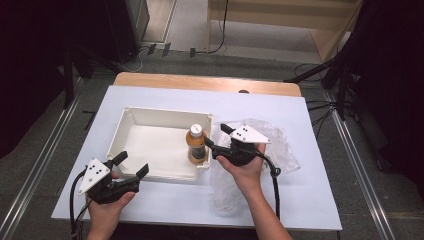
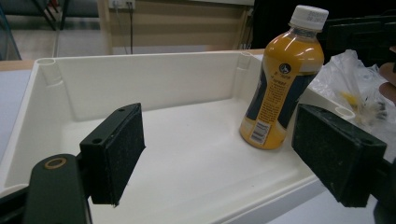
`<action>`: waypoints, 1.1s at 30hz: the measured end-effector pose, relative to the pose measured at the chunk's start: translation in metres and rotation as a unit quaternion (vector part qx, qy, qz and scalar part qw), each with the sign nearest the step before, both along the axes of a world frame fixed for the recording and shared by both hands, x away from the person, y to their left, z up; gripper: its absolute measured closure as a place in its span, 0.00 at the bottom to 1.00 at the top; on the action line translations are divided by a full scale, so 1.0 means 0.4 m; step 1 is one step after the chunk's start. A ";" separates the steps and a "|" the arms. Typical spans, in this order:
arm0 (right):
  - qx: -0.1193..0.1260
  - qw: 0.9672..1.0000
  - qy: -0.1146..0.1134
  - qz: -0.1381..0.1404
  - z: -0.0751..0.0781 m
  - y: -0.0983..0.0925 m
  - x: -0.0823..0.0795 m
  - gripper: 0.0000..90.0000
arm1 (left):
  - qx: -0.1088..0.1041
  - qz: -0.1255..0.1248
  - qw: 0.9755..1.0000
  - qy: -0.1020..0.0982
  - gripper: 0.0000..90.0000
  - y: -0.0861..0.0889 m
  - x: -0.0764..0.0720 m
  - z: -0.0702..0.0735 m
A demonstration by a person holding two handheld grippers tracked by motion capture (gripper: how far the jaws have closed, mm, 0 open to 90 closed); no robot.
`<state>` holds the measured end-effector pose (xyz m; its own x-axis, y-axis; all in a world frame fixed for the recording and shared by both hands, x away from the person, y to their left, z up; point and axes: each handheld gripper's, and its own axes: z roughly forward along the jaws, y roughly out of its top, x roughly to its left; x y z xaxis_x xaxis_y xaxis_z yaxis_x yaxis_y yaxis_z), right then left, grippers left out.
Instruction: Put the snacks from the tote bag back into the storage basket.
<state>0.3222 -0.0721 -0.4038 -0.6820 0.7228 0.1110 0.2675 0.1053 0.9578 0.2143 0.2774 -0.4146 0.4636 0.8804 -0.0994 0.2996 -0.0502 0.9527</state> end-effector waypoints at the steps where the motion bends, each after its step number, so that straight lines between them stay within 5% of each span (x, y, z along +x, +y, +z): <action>1: 0.001 1.000 -0.001 -0.001 0.000 -0.003 0.000 0.34 | 0.000 -0.001 1.000 -0.001 0.20 -0.001 0.001 0.000; 33: 0.015 0.998 0.001 -0.057 -0.011 -0.117 -0.011 0.34 | -0.005 -0.012 1.000 -0.001 0.20 -0.021 0.031 0.002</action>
<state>0.3180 -0.1191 -0.4082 -0.5956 0.7919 0.1345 0.2780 0.0461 0.9595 0.2266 0.2688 -0.4140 0.4843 0.8684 -0.1071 0.2965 -0.0478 0.9538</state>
